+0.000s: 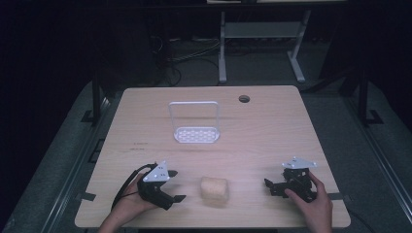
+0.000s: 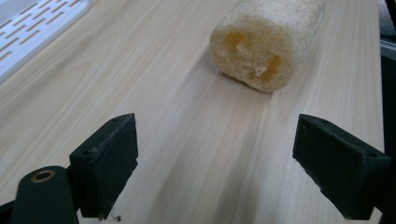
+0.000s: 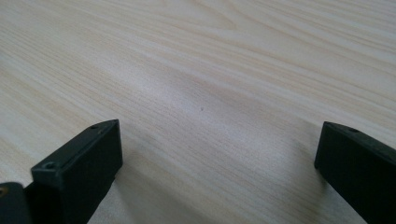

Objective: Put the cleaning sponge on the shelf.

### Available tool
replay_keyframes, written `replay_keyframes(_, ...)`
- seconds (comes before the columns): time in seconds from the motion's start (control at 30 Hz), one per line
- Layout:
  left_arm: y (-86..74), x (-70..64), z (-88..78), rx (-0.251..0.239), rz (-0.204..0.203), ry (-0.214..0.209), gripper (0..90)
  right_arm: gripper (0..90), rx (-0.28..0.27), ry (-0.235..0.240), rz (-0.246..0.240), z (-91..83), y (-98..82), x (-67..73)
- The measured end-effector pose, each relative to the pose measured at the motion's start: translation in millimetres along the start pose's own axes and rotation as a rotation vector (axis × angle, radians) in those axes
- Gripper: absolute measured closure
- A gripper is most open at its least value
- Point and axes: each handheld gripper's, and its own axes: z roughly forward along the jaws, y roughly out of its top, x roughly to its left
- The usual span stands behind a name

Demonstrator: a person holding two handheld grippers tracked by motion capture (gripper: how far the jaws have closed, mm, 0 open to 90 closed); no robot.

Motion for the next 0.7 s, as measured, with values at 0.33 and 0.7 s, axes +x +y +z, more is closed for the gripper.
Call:
replay_keyframes(0.33, 12.6, -1.7, 7.6, 0.003, 0.043, -0.04, 13.7, 0.7, 0.0, 0.0, -0.001, 0.0, 0.0, 0.0)
replay_keyframes(0.7, 26.3, -3.4, 13.0, 0.0, 0.08, -0.075, 13.7, 0.7, 0.0, 0.0, 0.0, 0.0, 0.0, 0.0)
